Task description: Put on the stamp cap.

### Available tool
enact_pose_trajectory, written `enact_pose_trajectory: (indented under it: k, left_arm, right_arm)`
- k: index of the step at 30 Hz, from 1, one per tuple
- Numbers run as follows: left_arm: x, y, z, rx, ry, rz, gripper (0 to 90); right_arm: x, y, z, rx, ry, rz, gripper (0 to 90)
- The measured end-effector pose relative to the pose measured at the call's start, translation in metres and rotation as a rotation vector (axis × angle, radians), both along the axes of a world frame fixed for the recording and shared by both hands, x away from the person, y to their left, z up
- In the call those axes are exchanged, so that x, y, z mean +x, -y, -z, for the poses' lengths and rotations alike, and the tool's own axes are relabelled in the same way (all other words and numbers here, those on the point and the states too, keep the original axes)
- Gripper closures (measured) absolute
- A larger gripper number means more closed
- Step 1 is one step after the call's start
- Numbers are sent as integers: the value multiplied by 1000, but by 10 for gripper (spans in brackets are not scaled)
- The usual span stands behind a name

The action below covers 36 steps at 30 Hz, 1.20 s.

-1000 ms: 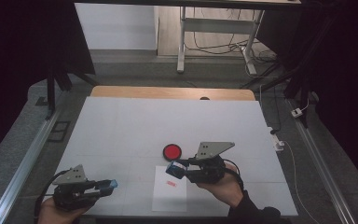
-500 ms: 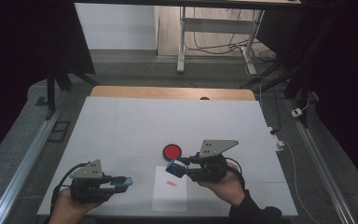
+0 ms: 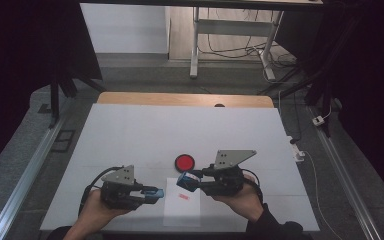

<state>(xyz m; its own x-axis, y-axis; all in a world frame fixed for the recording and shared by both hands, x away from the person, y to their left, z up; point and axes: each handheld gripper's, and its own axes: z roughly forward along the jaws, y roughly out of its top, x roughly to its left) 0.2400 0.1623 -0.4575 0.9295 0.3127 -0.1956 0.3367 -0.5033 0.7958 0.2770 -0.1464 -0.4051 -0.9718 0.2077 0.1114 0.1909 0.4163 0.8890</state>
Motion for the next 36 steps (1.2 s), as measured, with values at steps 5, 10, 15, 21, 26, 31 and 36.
enact_pose_trajectory:
  k: [5, 10, 15, 21, 26, 31, 36]
  left_arm:
    - [8, 10, 0, -9, 0, 45, 681]
    - [14, 18, 1, -21, 1, 85, 681]
    - [21, 26, 2, -29, -1, 122, 681]
    - [29, 35, 4, -51, -3, 189, 681]
    - [35, 43, 4, -64, 3, 236, 681]
    - [41, 50, 6, -72, 2, 278, 681]
    - [45, 52, 7, -91, 1, 309, 681]
  right_arm:
    - [0, 0, 0, 2, -2, -3, 697]
    - [0, -1, 1, 3, -1, -7, 697]
    - [0, 0, 0, 3, -3, -11, 697]
    - [0, 0, -1, 13, -5, -17, 697]
    - [-1, -1, -1, 16, -8, -31, 697]
    - [-1, -2, 0, 18, -12, -42, 697]
    - [-2, -3, 1, 21, -20, -55, 697]
